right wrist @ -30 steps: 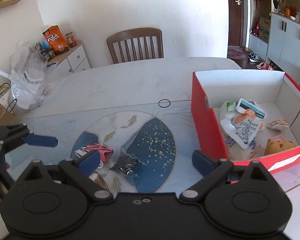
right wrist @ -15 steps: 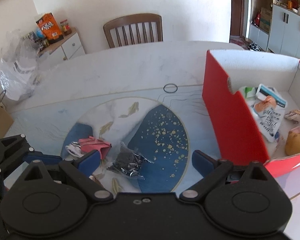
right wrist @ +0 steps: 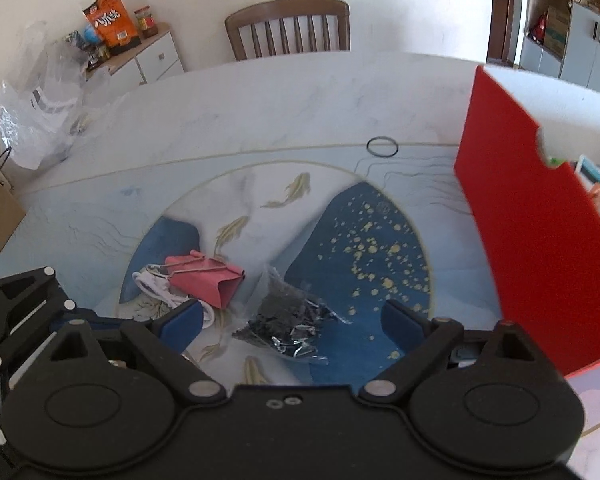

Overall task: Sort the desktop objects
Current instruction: 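Grasp the silver ZHOUSHI bag with the left gripper while the right grasps the black bag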

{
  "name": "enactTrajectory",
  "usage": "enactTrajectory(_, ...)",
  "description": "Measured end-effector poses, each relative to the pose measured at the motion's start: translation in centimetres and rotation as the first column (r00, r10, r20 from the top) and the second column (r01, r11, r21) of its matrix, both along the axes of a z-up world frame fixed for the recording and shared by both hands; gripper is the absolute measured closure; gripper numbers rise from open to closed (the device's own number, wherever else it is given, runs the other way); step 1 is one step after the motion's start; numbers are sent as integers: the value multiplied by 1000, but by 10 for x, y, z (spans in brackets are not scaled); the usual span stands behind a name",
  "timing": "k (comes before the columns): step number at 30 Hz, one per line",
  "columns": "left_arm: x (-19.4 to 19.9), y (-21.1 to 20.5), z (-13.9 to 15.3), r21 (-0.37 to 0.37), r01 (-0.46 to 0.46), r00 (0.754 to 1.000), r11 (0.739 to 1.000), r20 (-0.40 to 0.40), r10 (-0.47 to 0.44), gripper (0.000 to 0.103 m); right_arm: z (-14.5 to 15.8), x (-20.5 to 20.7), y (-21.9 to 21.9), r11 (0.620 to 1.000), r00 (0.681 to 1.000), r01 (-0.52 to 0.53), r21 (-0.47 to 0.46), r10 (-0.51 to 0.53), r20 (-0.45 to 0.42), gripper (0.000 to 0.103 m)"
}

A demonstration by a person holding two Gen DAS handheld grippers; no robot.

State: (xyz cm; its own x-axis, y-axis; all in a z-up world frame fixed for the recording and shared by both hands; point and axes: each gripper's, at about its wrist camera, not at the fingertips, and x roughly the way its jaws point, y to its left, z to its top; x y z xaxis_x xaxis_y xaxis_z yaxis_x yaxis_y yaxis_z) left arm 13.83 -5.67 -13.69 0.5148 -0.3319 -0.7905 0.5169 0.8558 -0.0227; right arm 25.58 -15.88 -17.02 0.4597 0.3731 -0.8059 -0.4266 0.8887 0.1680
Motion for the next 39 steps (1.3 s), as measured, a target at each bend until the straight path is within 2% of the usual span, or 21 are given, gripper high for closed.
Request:
enactTrajectory(9, 0, 1, -10, 17, -43, 999, 999, -10, 43, 4, -14, 5, 2, 1000, 999, 21, -10, -21, -34, 15)
enactTrajectory(11, 1, 2, -11, 20, -51, 999, 999, -13, 51, 12, -14, 5, 2, 1000, 999, 24, -12, -24, -30, 16)
enactTrajectory(13, 2, 3, -12, 17, -55, 998, 998, -17, 55, 13, -14, 5, 3, 1000, 999, 26, -11, -26, -27, 17)
enactTrajectory(19, 0, 3, -10, 12, -60, 998, 998, 4, 60, 18, -14, 4, 2, 999, 999, 40, 1, -40, -21, 26)
enactTrajectory(22, -1, 5, -9, 5, -71, 997, 997, 3, 71, 23, -13, 3, -1, 998, 998, 58, 8, -58, -20, 33)
enactTrajectory(24, -1, 6, -8, 2, -80, 997, 997, -2, 80, 24, -12, 2, -4, 998, 998, 67, 18, -67, -24, 42)
enactTrajectory(30, -1, 7, -6, -8, -100, 995, 995, -19, 100, 29, -10, -1, -16, 994, 995, 100, 35, -100, -24, 52)
enactTrajectory(39, -5, 4, -2, -29, -98, 995, 995, -31, 97, 33, 2, -15, -39, 988, 990, 143, 63, -142, -15, 55)
